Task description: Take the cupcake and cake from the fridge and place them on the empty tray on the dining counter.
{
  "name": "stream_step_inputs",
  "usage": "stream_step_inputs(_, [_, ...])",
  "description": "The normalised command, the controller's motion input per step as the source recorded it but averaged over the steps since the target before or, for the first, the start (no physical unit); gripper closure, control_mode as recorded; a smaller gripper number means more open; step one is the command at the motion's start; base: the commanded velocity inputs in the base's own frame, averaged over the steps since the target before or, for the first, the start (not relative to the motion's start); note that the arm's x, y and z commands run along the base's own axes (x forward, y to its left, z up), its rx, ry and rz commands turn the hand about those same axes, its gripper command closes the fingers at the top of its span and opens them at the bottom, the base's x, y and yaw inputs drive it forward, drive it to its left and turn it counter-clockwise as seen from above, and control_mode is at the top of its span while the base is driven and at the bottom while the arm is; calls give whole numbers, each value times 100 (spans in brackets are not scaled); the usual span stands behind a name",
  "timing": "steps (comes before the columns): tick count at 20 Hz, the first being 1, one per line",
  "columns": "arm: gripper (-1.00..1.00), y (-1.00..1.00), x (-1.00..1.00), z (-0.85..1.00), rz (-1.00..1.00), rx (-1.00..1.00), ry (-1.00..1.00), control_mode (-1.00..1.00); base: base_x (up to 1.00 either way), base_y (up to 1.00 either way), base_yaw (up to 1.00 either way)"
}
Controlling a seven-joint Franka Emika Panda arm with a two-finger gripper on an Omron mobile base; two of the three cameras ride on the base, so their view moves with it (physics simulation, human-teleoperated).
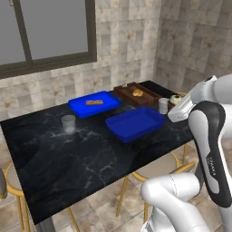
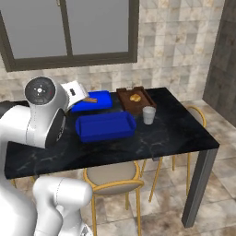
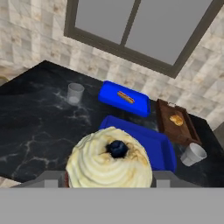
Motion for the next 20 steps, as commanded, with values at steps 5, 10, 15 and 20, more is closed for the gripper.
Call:
stream_step_inputs(5, [100, -1, 40, -17, 1, 1, 0, -100, 5, 0, 0])
stream_step_inputs(10, [100, -6, 81, -49, 8, 0, -1, -100, 0, 0, 0])
stream_step_inputs(15, [100, -2, 63, -38, 21, 1, -2, -100, 0, 0, 0])
stream_step_inputs(20, [100, 0, 59, -1, 25, 1, 2, -100, 0, 0, 0])
